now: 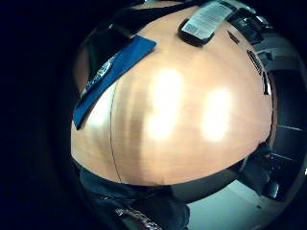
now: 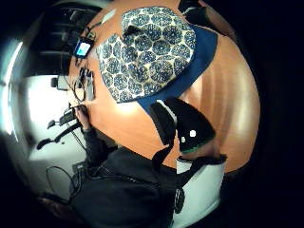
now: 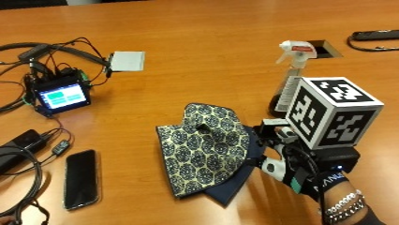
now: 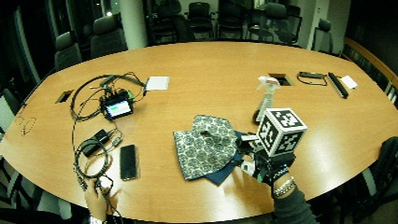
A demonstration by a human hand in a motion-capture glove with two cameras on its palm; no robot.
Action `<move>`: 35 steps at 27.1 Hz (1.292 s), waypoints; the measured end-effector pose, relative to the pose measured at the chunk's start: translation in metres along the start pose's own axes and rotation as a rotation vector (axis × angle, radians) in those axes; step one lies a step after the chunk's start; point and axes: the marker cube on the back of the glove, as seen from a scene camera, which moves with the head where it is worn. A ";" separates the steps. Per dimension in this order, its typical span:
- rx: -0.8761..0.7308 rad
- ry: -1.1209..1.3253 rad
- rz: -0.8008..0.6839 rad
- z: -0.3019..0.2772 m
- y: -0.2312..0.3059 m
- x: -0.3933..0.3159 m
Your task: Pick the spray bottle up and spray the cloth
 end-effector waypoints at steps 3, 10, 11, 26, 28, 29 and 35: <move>0.041 -0.028 0.040 -0.008 -0.010 0.008; 0.131 -0.054 0.163 -0.021 -0.040 0.026; 0.150 -0.053 0.182 -0.025 -0.046 0.027; 0.423 -0.181 0.404 -0.041 -0.115 0.057; 0.436 -0.210 0.429 -0.039 -0.123 0.061; 0.437 -0.224 0.441 -0.038 -0.126 0.063; 0.440 -0.320 0.478 -0.022 -0.144 0.067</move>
